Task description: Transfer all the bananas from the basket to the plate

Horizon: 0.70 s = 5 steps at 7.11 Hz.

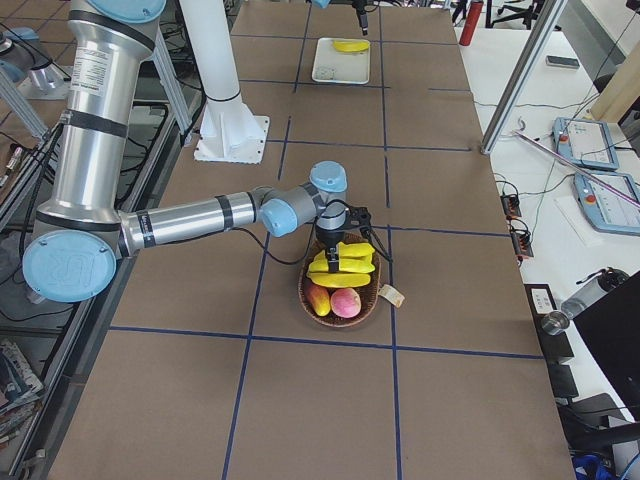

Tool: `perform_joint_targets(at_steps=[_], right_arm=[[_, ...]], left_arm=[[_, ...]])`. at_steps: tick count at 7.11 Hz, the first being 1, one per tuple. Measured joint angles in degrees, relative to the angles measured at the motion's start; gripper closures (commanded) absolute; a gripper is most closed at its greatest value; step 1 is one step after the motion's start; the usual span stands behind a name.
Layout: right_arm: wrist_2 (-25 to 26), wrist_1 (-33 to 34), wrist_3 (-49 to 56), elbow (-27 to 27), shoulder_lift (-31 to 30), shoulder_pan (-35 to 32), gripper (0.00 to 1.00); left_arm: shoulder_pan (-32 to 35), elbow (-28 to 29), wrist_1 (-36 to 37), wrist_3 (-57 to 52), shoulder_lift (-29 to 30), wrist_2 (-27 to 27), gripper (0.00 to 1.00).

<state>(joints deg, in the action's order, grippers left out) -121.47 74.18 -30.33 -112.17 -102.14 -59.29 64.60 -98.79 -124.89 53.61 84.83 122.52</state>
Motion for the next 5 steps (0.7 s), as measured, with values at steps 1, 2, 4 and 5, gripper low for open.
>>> perform_joint_targets(at_steps=[1, 2, 4, 5], right_arm=[[0.0, 0.0, -0.01, 0.09, 0.11, 0.35, 0.35], [0.14, 0.0, -0.05, 0.22, 0.1, 0.74, 0.35], [0.61, 0.0, -0.08, 0.53, -0.02, 1.08, 0.35], [0.7, 0.0, -0.08, 0.76, -0.04, 1.14, 0.37]], left_arm=[[0.0, 0.02, 0.0, 0.0, -0.01, 0.0, 0.01], [0.0, 0.03, 0.0, 0.0, -0.01, 0.0, 0.01], [0.0, 0.04, -0.01, 0.0, -0.02, 0.0, 0.01], [0.02, 0.03, 0.0, 0.0, -0.01, 0.0, 0.01]])
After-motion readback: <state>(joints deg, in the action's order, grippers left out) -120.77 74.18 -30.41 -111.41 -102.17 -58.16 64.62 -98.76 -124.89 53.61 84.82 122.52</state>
